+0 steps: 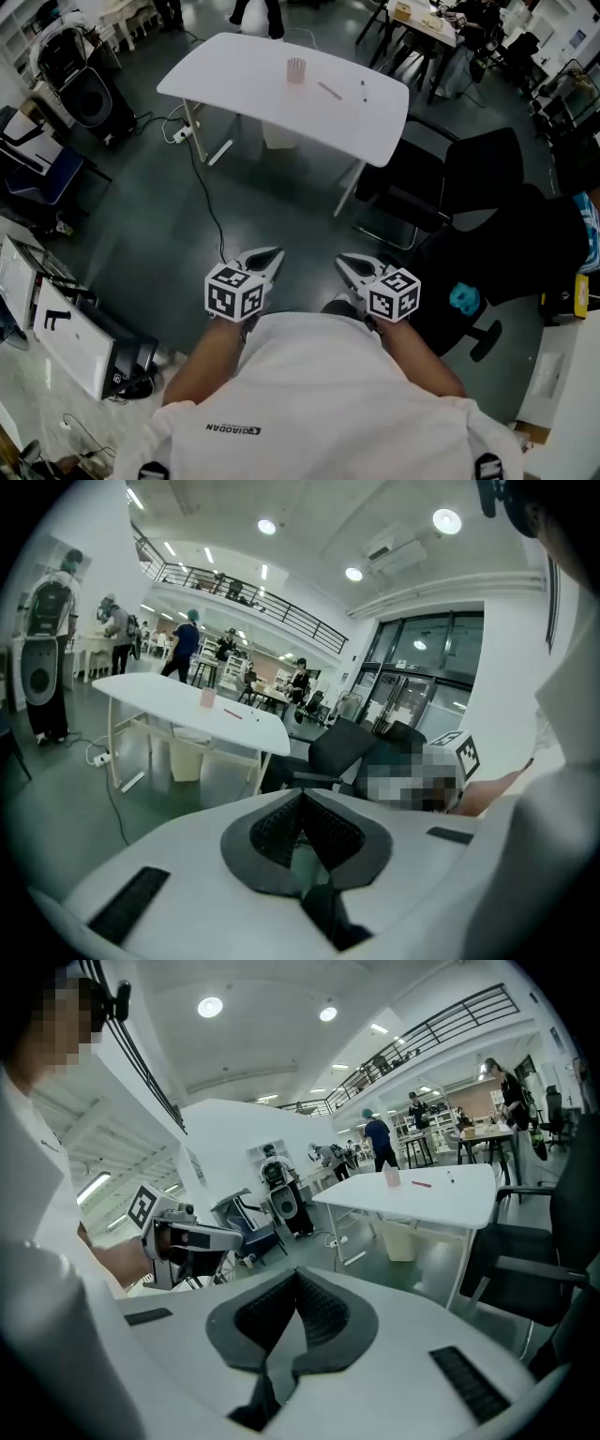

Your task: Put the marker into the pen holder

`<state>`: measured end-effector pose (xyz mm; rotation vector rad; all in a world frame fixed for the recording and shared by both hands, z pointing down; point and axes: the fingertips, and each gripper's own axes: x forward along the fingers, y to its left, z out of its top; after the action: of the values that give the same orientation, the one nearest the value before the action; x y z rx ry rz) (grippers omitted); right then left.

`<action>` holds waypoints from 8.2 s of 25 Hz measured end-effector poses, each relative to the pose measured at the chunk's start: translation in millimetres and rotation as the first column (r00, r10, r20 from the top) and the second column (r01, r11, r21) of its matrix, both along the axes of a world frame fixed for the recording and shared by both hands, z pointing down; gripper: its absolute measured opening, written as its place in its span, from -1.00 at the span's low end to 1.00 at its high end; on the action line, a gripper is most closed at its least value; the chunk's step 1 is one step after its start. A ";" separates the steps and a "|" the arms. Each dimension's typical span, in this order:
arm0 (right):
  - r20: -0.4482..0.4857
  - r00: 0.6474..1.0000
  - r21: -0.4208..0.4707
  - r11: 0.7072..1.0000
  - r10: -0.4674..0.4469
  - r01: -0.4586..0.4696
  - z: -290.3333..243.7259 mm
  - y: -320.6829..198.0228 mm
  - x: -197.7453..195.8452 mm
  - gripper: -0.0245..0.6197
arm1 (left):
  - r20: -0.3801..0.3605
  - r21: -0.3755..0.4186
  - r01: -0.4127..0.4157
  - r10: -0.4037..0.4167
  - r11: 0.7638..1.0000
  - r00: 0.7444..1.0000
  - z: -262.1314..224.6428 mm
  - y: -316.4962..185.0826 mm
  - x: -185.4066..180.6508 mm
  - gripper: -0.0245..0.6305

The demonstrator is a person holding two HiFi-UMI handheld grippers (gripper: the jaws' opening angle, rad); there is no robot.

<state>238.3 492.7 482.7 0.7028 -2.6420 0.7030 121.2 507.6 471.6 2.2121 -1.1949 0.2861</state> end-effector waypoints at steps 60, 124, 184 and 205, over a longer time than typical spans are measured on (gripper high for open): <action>0.093 0.995 -0.094 0.995 0.039 -0.030 36.0 -442.4 -66.7 -0.87 | 0.149 -0.074 0.096 -0.084 0.993 0.985 16.7 -415.1 -107.1 -0.84; -0.545 0.827 0.017 0.988 0.139 -0.154 177.0 -785.2 -184.0 -0.87 | 0.115 -0.363 -0.327 0.390 0.873 0.914 139.6 -741.6 -238.4 -0.84; -0.569 0.794 0.076 0.975 0.214 -0.208 121.0 -817.8 -193.5 -0.73 | 0.159 -0.222 -0.345 0.383 0.912 0.910 102.2 -743.4 -282.0 -0.84; 0.039 0.838 -0.046 0.838 0.545 -0.543 33.1 -833.0 -213.9 -0.73 | 0.189 -0.199 -0.308 0.345 0.930 0.920 92.2 -738.3 -296.2 -0.84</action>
<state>24.4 -340.2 515.8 1.4776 -2.4653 0.9131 -175.0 -230.7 563.8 2.2678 -0.8643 0.7596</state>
